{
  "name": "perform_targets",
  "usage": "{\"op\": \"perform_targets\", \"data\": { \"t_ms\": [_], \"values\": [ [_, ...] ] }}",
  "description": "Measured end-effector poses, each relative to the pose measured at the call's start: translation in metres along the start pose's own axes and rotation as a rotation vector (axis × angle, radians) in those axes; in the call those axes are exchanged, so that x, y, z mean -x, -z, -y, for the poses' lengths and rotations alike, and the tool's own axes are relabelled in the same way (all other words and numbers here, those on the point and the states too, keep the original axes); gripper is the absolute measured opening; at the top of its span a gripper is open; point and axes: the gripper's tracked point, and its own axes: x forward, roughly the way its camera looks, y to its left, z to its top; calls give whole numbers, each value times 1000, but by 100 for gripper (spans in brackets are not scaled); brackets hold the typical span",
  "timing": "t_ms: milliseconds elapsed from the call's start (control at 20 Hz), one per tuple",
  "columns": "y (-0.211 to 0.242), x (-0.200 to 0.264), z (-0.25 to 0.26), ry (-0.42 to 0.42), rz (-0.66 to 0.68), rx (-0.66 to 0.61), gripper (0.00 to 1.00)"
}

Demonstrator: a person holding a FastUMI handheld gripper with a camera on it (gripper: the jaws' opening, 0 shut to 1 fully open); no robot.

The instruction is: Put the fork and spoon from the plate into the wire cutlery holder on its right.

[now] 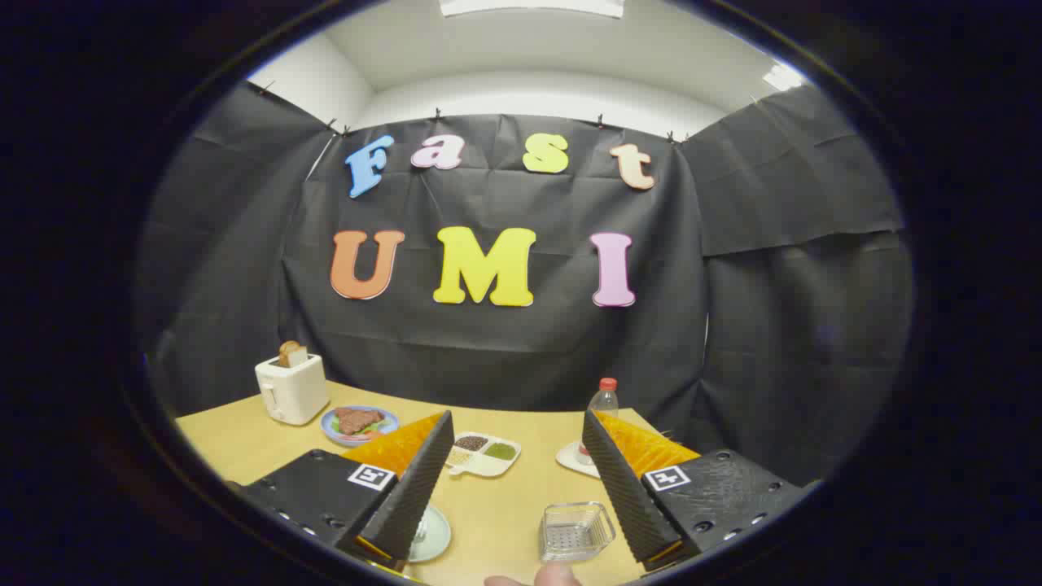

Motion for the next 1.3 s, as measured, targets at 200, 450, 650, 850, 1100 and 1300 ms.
{"op": "perform_targets", "data": {
  "t_ms": [200,450,650,850,1100,1300],
  "values": [
    [2,0,-2,-9,-25,2,95],
    [14,-9,-13,-30,-86,-12,95],
    [21,-9,-16,-38,-122,-28,96],
    [27,-6,-22,-50,-152,-14,95],
    [58,0,-42,-119,-352,30,95],
    [90,13,-56,-148,-507,65,96]
  ]
}}
